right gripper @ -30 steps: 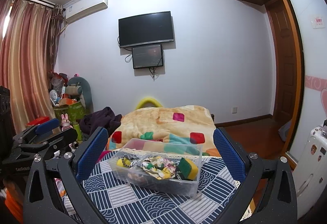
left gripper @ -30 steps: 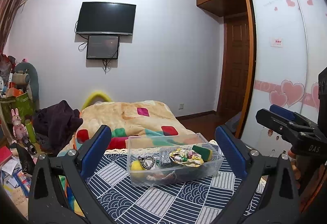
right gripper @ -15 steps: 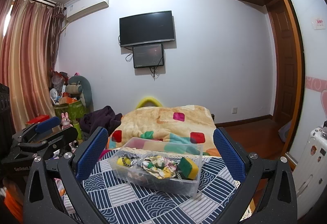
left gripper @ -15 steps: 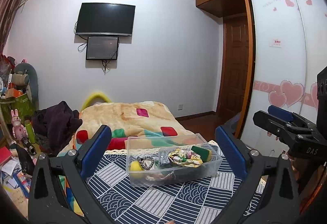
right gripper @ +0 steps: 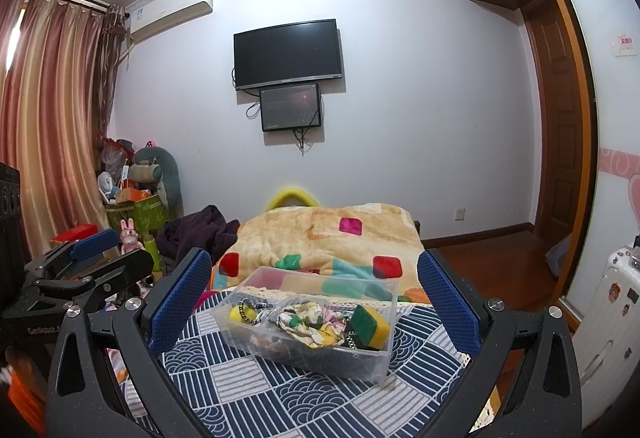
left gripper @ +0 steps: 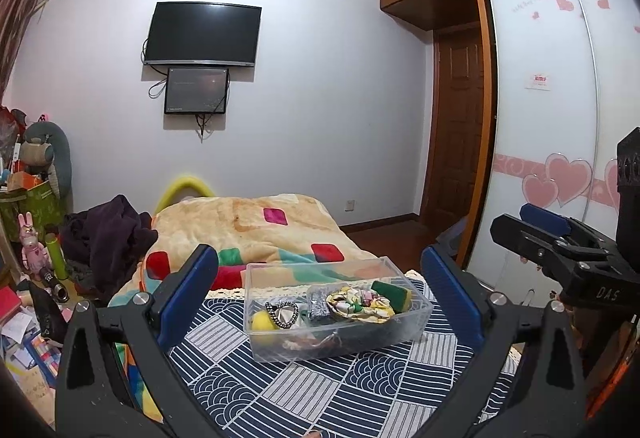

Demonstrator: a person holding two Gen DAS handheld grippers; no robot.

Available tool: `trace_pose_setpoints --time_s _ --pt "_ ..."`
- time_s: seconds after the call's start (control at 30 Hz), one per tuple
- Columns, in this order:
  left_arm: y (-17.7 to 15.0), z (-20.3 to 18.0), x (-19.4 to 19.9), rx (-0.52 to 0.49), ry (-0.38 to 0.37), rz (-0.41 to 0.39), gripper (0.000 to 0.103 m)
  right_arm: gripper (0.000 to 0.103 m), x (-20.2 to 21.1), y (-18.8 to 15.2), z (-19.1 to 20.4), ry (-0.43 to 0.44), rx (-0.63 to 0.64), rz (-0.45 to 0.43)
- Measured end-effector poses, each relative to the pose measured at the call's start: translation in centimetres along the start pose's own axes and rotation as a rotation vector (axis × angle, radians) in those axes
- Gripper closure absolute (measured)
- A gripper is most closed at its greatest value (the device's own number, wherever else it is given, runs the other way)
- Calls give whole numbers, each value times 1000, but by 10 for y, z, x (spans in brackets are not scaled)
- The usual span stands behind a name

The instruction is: Organize soft objects

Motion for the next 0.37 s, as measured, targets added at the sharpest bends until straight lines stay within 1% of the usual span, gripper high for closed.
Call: trace_pose_setpoints --time_s 0.37 --pt "-1 0 -2 15 -6 9 0 0 -4 -3 1 2 2 8"
Point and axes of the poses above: each gripper's, at about its wrist camera, not at the fingertips, and x roughly against the way its jaws point, z to its left, y to its top, the point moved 3 cm from there along -x, roughly the way its jaws point, and after that the axes turned 13 degrees about z, right-handed, at the moved point
